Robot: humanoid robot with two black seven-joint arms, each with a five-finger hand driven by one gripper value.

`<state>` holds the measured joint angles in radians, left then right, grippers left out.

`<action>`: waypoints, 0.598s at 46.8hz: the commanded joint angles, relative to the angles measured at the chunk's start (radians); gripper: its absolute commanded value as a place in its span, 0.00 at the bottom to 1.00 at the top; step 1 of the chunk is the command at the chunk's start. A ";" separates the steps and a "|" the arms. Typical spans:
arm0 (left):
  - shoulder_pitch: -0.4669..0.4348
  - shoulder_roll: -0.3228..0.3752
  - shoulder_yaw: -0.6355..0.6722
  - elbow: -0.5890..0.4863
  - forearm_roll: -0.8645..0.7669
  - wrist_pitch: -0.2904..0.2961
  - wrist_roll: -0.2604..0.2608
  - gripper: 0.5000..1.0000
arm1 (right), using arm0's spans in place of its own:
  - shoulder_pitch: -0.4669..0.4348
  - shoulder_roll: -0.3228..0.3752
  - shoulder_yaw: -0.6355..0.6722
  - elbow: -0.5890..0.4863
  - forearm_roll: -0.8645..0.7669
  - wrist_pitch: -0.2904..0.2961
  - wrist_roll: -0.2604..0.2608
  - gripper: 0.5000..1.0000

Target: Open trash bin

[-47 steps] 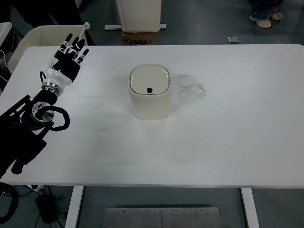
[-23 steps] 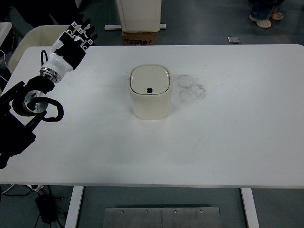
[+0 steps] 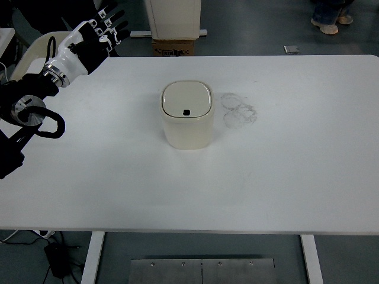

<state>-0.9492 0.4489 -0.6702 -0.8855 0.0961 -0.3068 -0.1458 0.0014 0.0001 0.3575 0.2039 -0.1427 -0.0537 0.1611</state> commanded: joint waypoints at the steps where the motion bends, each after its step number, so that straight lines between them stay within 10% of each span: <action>1: -0.034 0.010 0.035 -0.015 0.016 -0.003 0.014 1.00 | 0.000 0.000 0.000 0.000 0.000 0.000 0.000 0.99; 28: -0.195 0.086 0.182 -0.144 0.310 -0.074 0.041 1.00 | 0.000 0.000 0.000 0.000 0.000 0.000 0.000 0.99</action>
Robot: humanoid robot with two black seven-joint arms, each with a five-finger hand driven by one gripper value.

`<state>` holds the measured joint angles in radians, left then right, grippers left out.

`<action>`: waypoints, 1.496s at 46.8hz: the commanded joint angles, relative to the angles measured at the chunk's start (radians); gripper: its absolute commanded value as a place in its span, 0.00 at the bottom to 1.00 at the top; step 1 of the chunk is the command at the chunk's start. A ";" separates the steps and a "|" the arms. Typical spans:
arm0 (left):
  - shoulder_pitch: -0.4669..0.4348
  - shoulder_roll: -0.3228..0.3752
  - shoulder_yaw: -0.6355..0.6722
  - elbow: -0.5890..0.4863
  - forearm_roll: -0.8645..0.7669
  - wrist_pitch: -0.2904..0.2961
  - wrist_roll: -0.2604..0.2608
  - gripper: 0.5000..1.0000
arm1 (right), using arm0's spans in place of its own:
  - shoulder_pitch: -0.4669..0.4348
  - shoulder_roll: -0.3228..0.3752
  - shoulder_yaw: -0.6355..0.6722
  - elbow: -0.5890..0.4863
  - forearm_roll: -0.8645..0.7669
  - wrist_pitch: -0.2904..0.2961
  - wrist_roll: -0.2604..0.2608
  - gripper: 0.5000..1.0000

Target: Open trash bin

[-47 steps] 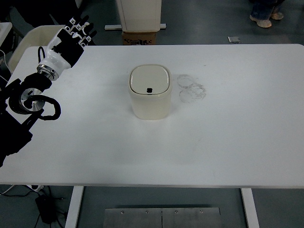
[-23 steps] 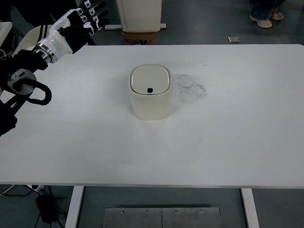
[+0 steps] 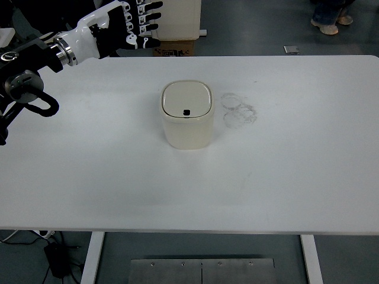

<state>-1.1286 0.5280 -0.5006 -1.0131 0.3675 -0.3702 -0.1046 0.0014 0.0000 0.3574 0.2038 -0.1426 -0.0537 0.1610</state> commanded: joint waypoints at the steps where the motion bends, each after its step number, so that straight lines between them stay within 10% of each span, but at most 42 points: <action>1: -0.020 0.007 0.016 -0.022 0.056 -0.012 0.000 1.00 | 0.000 0.000 0.000 0.000 0.000 0.000 0.000 0.99; 31: -0.241 0.041 0.333 -0.139 0.366 -0.076 0.020 1.00 | 0.000 0.000 0.000 0.000 0.000 0.000 0.000 0.99; 70: -0.315 -0.010 0.536 -0.206 0.515 -0.085 0.034 1.00 | 0.000 0.000 0.000 0.000 0.000 0.000 0.000 0.99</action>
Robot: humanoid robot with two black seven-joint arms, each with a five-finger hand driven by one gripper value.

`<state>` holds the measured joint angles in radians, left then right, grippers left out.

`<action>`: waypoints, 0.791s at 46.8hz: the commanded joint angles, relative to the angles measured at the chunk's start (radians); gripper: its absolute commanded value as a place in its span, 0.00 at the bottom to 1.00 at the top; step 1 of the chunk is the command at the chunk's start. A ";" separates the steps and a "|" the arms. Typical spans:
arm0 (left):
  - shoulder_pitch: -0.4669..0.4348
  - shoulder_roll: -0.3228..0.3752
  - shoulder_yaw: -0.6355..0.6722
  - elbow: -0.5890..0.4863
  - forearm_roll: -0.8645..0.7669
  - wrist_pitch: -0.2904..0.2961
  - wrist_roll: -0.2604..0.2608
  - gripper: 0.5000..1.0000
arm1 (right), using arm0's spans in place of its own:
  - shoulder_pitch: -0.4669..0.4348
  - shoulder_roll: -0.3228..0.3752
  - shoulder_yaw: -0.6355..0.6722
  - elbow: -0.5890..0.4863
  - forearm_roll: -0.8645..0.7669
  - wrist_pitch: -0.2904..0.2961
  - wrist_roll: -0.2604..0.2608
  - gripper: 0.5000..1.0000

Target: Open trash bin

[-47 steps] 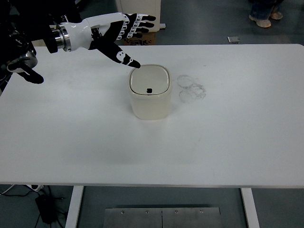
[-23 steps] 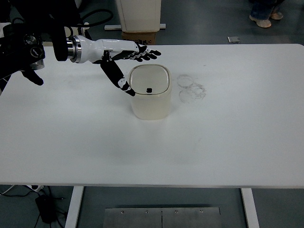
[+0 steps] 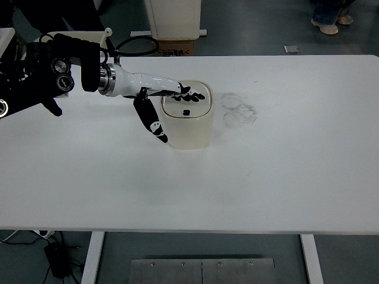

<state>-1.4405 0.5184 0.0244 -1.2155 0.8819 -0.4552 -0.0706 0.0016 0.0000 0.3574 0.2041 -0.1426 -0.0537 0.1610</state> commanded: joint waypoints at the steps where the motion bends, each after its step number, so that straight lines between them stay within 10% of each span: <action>1: -0.003 0.000 0.015 -0.007 0.000 0.000 0.000 1.00 | 0.000 0.000 0.000 0.000 0.000 0.000 0.000 0.99; 37: -0.005 -0.001 0.051 -0.024 0.000 0.003 0.000 1.00 | 0.000 0.000 0.000 0.000 0.000 0.000 0.000 0.99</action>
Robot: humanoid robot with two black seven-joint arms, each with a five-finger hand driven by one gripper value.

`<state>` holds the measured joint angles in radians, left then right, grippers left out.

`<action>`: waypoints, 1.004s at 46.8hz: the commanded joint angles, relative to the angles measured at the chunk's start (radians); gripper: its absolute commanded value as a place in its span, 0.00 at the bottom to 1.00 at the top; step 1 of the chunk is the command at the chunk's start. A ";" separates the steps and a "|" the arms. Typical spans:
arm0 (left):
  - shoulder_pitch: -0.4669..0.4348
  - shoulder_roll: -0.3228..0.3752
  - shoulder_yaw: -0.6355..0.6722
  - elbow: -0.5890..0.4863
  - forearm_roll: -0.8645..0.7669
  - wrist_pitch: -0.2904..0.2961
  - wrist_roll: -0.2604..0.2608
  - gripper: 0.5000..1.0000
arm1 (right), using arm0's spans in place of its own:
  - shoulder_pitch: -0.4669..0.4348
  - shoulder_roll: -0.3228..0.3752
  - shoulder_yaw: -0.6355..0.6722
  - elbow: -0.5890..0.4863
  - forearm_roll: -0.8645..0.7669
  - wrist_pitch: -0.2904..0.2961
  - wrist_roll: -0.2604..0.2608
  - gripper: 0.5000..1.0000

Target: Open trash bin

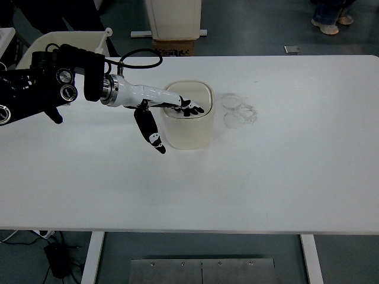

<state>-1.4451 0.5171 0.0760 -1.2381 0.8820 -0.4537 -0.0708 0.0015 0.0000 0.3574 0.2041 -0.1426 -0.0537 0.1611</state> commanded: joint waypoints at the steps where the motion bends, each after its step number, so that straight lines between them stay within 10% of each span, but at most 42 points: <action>1: 0.000 0.000 0.001 -0.001 0.000 0.001 0.000 1.00 | 0.000 0.000 0.000 0.000 0.000 0.000 0.000 0.99; 25: -0.097 0.030 -0.051 0.014 -0.199 0.013 -0.001 1.00 | 0.000 0.000 0.000 0.000 0.000 0.000 0.000 0.99; 47: 0.040 0.049 -0.266 0.117 -0.454 0.147 -0.014 1.00 | 0.000 0.000 0.000 0.000 0.000 0.000 0.000 0.99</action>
<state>-1.4348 0.5680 -0.1475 -1.1512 0.4627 -0.3237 -0.0847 0.0015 0.0000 0.3574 0.2040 -0.1427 -0.0537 0.1612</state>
